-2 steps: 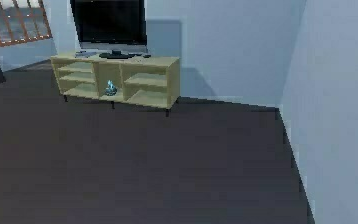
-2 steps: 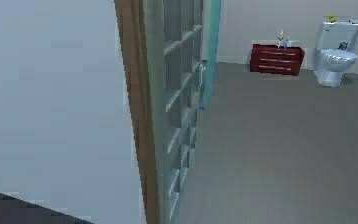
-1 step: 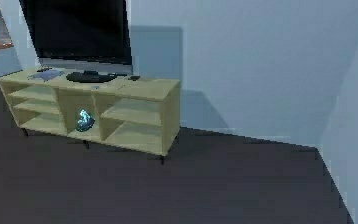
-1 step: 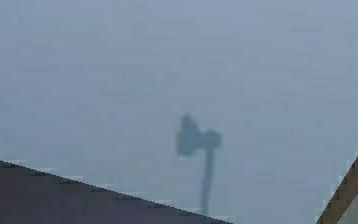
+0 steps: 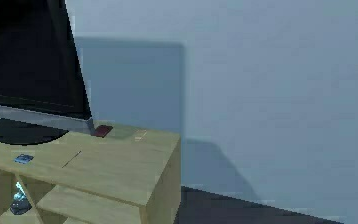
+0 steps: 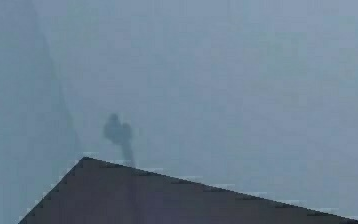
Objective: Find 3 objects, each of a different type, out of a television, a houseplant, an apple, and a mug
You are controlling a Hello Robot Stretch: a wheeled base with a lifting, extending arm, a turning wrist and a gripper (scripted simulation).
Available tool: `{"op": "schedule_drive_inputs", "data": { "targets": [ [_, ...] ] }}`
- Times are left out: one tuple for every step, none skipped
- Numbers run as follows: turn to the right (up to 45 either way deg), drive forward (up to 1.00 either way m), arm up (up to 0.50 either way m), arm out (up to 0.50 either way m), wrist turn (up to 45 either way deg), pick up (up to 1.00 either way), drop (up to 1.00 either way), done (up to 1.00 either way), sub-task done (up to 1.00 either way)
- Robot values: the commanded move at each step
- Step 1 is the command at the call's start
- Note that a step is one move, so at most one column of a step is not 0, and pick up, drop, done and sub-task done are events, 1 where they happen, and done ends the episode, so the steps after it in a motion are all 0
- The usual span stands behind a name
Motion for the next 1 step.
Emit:
{"op": "schedule_drive_inputs", "data": {
  "targets": [
    [0.0,0.15,0.0,0.0,0.0,0.0,0.0,0.0,0.0]
  ]
}}
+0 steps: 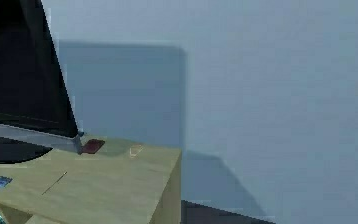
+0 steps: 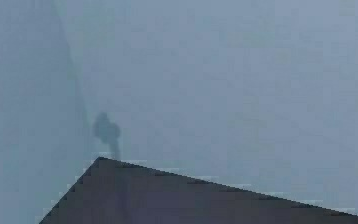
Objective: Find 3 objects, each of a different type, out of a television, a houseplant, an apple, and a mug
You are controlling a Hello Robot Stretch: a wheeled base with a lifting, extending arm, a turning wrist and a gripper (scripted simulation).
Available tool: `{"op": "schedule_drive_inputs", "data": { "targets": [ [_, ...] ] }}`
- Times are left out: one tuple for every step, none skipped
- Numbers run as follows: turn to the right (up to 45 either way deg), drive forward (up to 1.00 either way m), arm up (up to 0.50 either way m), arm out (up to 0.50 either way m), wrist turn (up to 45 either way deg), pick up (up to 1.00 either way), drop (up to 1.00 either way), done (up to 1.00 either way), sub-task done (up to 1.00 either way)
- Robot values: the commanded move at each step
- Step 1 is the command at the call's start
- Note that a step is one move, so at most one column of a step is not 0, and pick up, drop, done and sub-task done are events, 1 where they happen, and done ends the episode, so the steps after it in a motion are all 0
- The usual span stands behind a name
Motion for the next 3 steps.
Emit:
{"op": "schedule_drive_inputs", "data": {
  "targets": [
    [-45.0,0.0,0.0,0.0,0.0,0.0,0.0,0.0,0.0],
    [0.0,0.0,0.0,0.0,0.0,0.0,0.0,0.0,1.0],
    [45.0,0.0,0.0,0.0,0.0,0.0,0.0,0.0,0.0]
  ]
}}
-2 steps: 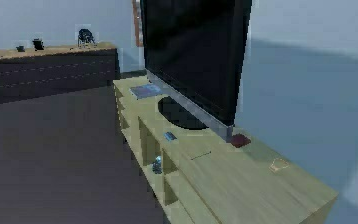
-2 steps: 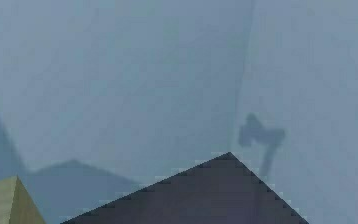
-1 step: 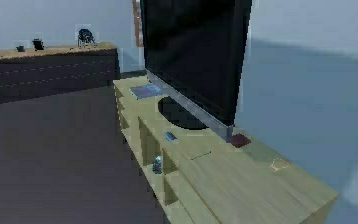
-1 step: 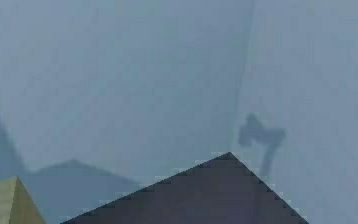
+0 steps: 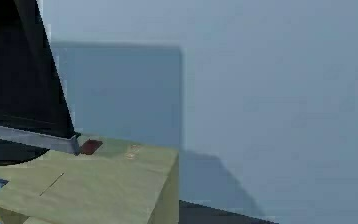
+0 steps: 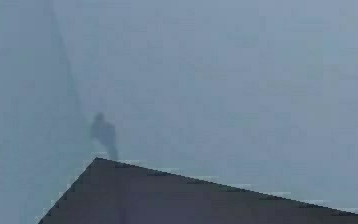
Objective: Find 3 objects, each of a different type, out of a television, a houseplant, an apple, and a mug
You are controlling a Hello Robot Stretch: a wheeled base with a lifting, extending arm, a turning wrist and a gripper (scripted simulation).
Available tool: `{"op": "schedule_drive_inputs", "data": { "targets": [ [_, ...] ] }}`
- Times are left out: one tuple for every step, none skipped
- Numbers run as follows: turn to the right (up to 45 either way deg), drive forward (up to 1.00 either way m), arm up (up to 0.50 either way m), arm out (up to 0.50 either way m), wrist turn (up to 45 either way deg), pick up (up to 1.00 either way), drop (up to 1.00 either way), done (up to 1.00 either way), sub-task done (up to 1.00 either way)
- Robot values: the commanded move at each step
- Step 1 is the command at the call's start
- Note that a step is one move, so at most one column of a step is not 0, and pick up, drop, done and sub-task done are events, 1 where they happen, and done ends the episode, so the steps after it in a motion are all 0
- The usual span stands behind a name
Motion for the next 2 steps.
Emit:
{"op": "schedule_drive_inputs", "data": {
  "targets": [
    [45.0,0.0,0.0,0.0,0.0,0.0,0.0,0.0,0.0],
    [45.0,0.0,0.0,0.0,0.0,0.0,0.0,0.0,0.0]
  ]
}}
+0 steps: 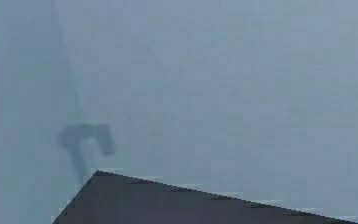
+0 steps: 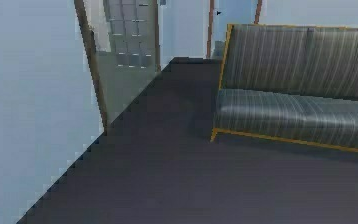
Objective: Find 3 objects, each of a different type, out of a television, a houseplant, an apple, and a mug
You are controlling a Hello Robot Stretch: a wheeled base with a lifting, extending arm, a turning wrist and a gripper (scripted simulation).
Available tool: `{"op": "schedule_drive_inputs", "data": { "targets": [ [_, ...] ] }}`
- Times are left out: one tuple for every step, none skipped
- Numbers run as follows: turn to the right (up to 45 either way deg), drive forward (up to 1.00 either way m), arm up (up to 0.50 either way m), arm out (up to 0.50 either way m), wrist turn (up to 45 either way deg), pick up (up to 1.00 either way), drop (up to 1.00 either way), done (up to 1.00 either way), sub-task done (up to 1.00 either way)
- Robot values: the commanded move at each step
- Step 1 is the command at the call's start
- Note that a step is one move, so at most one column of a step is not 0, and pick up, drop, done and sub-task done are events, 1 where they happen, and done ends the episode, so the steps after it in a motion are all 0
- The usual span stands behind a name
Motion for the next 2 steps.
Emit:
{"op": "schedule_drive_inputs", "data": {
  "targets": [
    [36.0,0.0,0.0,0.0,0.0,0.0,0.0,0.0,0.0],
    [0.0,0.05,0.0,0.0,0.0,0.0,0.0,0.0,0.0]
  ]
}}
